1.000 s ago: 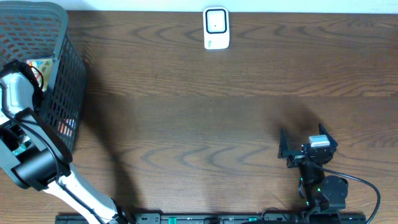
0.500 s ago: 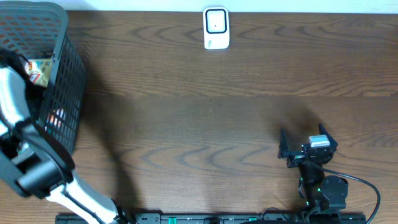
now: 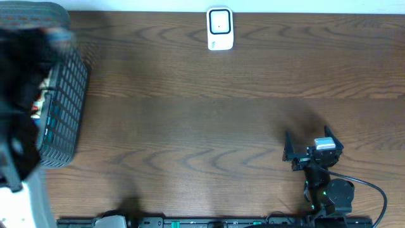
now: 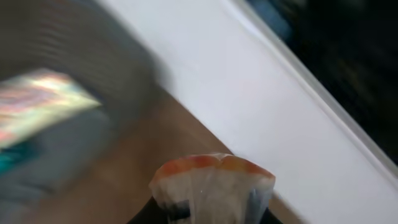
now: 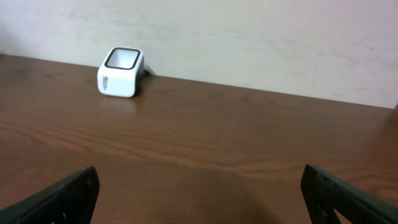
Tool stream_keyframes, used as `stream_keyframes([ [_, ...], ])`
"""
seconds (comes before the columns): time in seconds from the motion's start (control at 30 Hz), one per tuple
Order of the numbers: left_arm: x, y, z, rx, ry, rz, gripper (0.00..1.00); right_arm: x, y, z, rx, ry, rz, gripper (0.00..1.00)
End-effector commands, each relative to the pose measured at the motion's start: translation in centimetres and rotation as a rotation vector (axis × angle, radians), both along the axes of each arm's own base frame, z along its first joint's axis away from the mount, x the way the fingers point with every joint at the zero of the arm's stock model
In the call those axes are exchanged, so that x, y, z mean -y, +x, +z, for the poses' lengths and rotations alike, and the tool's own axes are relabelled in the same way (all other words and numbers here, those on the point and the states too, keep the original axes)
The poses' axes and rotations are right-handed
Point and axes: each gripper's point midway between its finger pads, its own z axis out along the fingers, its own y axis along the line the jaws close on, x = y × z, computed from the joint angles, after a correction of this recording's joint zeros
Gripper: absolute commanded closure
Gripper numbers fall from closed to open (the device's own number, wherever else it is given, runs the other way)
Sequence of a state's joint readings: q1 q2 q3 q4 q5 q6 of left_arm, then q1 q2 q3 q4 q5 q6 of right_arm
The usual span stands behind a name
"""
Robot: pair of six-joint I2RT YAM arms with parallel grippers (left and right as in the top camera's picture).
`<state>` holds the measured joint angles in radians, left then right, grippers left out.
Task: Scan the item barcode
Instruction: 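Lift the orange box out and place it on the table center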
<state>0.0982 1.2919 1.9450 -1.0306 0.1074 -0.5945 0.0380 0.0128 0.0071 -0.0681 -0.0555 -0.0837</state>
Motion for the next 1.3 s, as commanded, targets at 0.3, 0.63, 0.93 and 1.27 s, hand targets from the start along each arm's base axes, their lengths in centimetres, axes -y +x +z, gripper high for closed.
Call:
stream_keyframes([
  [0.3,21.0,5.3,-25.6,-0.561,0.313,-0.445,0.88,0.0,0.0,-0.1,-0.002,0.012,0.000,0.01],
  [0.63,25.2,4.7,-39.4,-0.873,0.255,-0.485,0.62,0.0,0.0,-0.1,-0.002,0.012,0.000,0.01],
  [0.93,24.5,5.4,-30.8,-0.700,0.350,-0.638,0.02,0.0,0.0,-0.1,-0.002,0.012,0.000,0.01],
  [1.27,-1.9,5.1,-1.9,-0.080,0.411,0.243,0.02,0.0,0.0,-0.1,-0.002,0.012,0.000,0.01],
])
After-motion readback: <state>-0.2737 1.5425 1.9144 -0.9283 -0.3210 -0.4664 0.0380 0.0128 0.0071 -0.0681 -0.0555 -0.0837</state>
